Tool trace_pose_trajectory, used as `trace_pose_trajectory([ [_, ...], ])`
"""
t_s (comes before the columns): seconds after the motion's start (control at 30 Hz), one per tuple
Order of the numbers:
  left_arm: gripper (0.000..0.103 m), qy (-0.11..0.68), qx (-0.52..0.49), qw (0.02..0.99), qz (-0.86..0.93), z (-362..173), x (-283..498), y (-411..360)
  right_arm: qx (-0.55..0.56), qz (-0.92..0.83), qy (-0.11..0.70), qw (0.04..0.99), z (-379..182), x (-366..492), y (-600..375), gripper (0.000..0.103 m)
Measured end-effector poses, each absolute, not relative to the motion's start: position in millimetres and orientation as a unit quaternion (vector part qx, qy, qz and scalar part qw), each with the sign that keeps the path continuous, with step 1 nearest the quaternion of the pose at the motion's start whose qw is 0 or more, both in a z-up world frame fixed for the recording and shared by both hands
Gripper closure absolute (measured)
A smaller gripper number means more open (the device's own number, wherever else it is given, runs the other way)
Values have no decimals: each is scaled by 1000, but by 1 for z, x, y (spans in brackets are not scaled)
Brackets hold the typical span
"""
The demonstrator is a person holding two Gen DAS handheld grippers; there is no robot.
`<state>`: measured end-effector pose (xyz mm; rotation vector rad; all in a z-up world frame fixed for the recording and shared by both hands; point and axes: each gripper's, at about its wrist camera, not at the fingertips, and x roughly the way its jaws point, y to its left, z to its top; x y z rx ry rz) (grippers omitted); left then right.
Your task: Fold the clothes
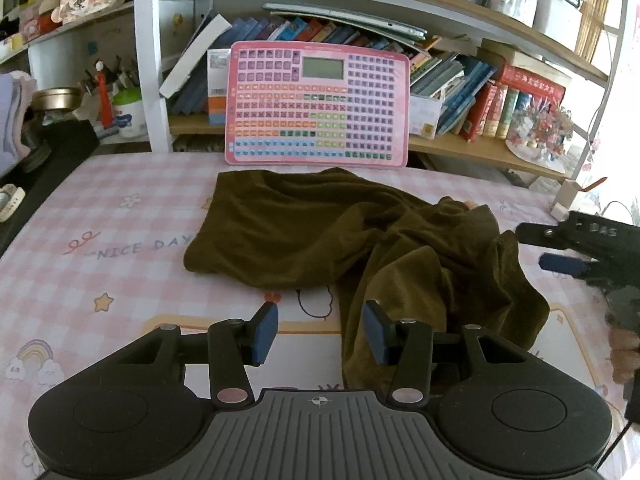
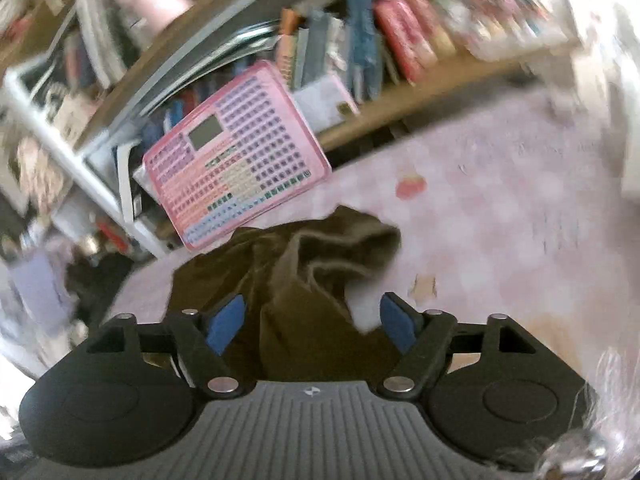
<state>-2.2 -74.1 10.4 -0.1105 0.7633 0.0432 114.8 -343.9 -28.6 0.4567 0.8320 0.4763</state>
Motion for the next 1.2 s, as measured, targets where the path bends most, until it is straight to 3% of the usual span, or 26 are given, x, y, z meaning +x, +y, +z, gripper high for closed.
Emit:
trace_pose_trajectory([
  [0.03, 56, 372, -54, 926, 20, 10, -2, -75, 201, 233, 397, 865, -29, 119, -340, 28],
  [0.1, 56, 372, -54, 926, 19, 10, 0, -75, 212, 247, 433, 840, -41, 125, -336, 43],
  [0.13, 56, 371, -52, 927, 14, 11, 1, -78, 208, 270, 450, 825, -43, 122, -334, 70],
  [0.17, 56, 371, -51, 927, 9, 11, 4, -80, 202, 298, 463, 810, -43, 117, -333, 81],
  [0.37, 56, 370, -52, 927, -3, 10, 14, -83, 179, 321, 507, 779, -45, 93, -360, 86],
  [0.43, 56, 370, -52, 928, -4, 9, 17, -83, 173, 317, 519, 775, -45, 85, -372, 86],
  [0.5, 56, 370, -52, 928, -5, 8, 18, -84, 166, 313, 530, 770, -46, 77, -384, 74],
  [0.53, 56, 370, -52, 928, -6, 8, 19, -84, 163, 311, 536, 768, -46, 73, -390, 53],
  [0.57, 56, 370, -51, 928, -7, 8, 19, -85, 160, 309, 542, 765, -46, 70, -397, 44],
  [0.67, 56, 368, -47, 928, -10, 10, 18, -87, 213, 309, 488, 788, -35, 85, -402, 35],
  [0.83, 56, 368, -46, 929, -1, 12, 7, -84, 255, 322, 430, 804, -37, 123, -383, 31],
  [1.07, 56, 367, -56, 928, 36, 17, -13, -71, 252, 338, 434, 796, -59, 164, -344, 31],
  [1.1, 56, 367, -57, 928, 42, 17, -15, -70, 255, 343, 434, 793, -61, 169, -341, 33],
  [1.13, 56, 366, -58, 928, 46, 17, -17, -68, 257, 347, 435, 790, -63, 173, -337, 53],
  [1.17, 56, 365, -59, 928, 50, 18, -18, -67, 260, 351, 435, 787, -65, 177, -334, 81],
  [1.2, 56, 364, -61, 928, 53, 18, -19, -65, 277, 367, 436, 774, -64, 178, -336, 91],
])
